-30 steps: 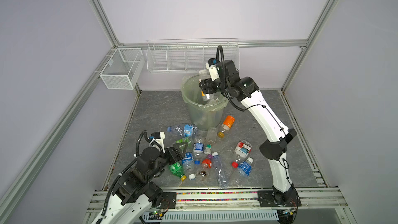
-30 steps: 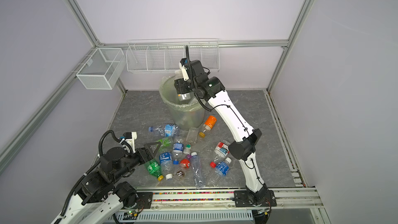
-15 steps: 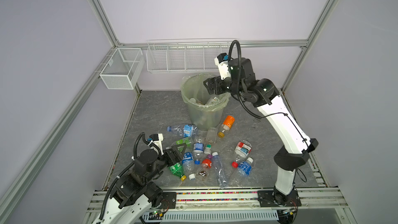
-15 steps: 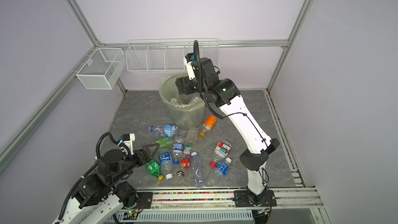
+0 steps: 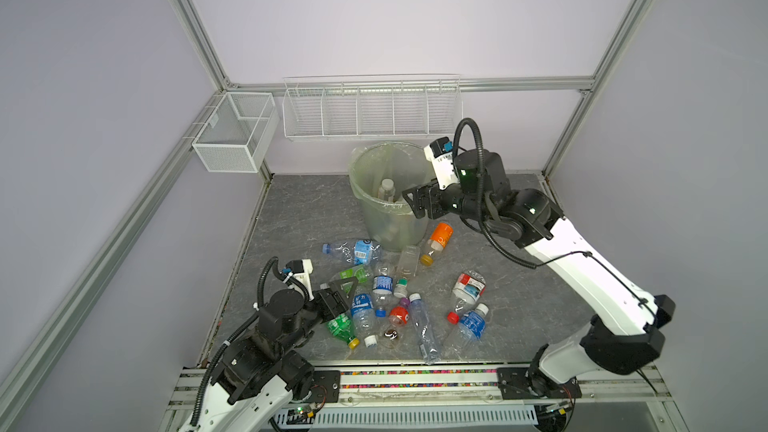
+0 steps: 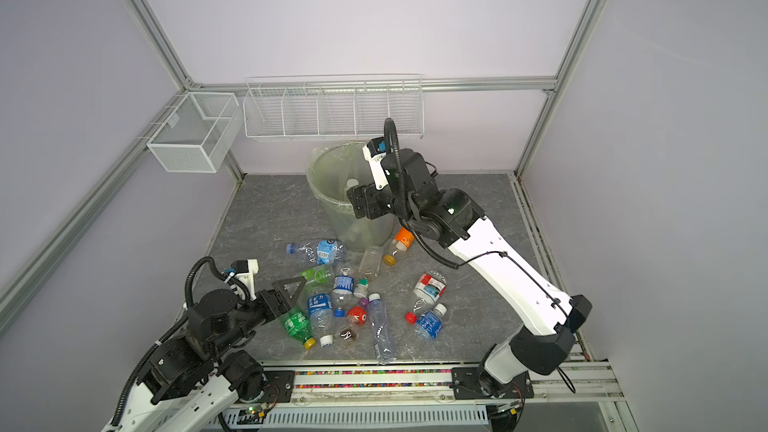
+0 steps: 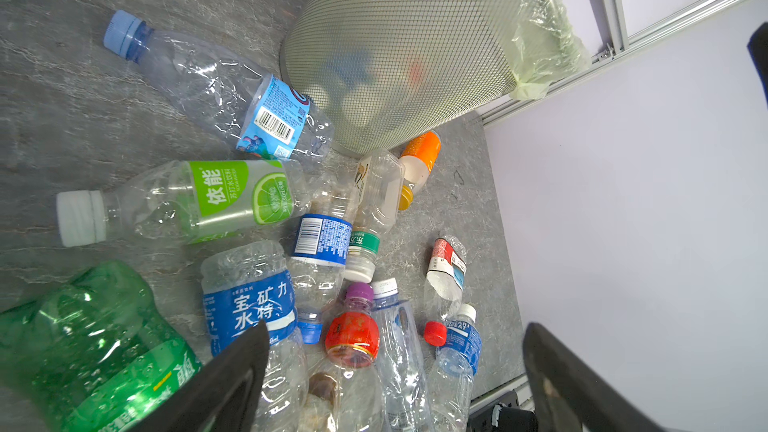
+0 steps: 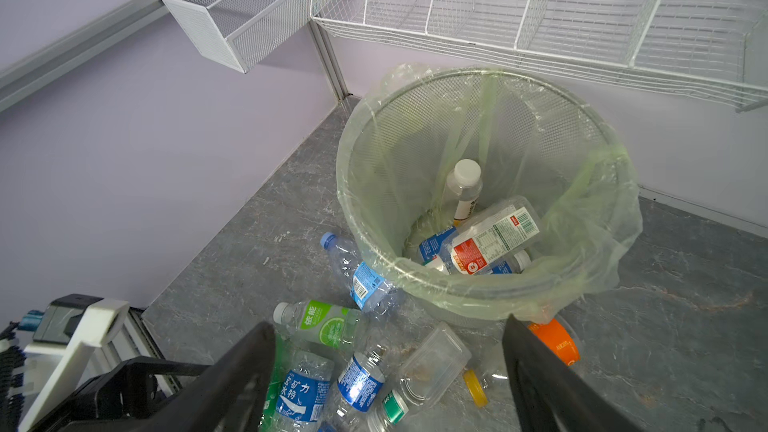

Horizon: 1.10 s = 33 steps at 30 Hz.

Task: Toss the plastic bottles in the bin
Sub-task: 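Withdraw the right gripper down toward the bottles nearer the robot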

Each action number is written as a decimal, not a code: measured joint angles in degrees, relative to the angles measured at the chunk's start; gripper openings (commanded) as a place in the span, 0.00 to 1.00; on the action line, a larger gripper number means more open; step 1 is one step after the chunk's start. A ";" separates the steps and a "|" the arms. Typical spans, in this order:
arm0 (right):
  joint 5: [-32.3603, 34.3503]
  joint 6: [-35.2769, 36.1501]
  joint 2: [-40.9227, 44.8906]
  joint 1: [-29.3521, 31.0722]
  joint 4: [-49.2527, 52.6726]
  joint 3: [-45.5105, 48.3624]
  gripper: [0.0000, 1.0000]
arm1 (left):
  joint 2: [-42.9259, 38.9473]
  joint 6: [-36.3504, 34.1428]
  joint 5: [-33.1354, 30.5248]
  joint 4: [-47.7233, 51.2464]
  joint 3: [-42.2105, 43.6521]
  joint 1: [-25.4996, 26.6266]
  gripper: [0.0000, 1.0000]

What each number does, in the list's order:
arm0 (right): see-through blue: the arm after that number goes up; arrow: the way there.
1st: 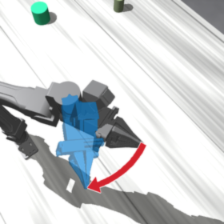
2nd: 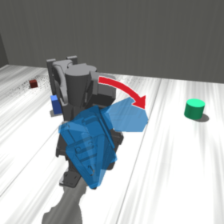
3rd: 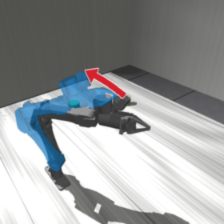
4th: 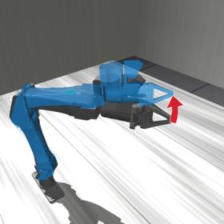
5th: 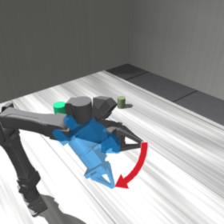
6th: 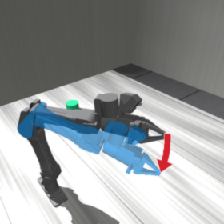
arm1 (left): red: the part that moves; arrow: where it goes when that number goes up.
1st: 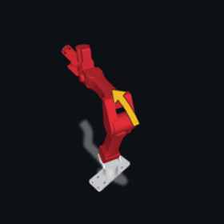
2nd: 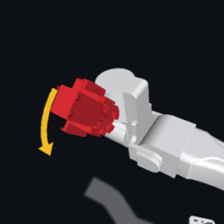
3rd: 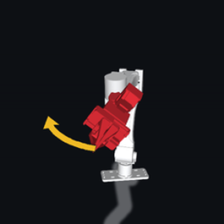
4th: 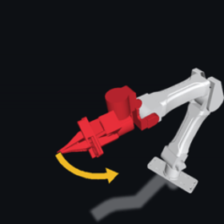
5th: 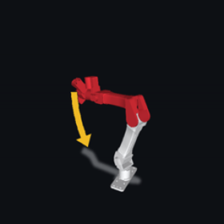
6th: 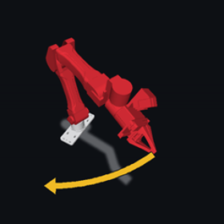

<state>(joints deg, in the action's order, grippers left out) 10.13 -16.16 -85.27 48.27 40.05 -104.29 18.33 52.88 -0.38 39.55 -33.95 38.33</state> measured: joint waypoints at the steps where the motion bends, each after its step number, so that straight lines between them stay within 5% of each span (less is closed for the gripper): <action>1: 0.44 -0.50 2.45 0.00 -1.27 3.23 0.88 | 0.33 0.11 -0.07 -0.02 0.02 0.00 0.94; 22: 9.44 -16.50 33.03 0.00 -4.81 48.46 0.88 | 6.88 2.27 -1.53 0.94 0.55 0.00 0.92; 33: 10.19 -23.89 35.87 0.00 -3.98 60.08 0.88 | 8.66 7.80 -8.98 10.51 0.59 2.25 0.91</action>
<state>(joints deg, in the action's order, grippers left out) 20.32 -40.05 -49.41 48.27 36.07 -44.21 26.98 60.69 -9.37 50.06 -33.36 40.58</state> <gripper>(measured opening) 0.882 0.913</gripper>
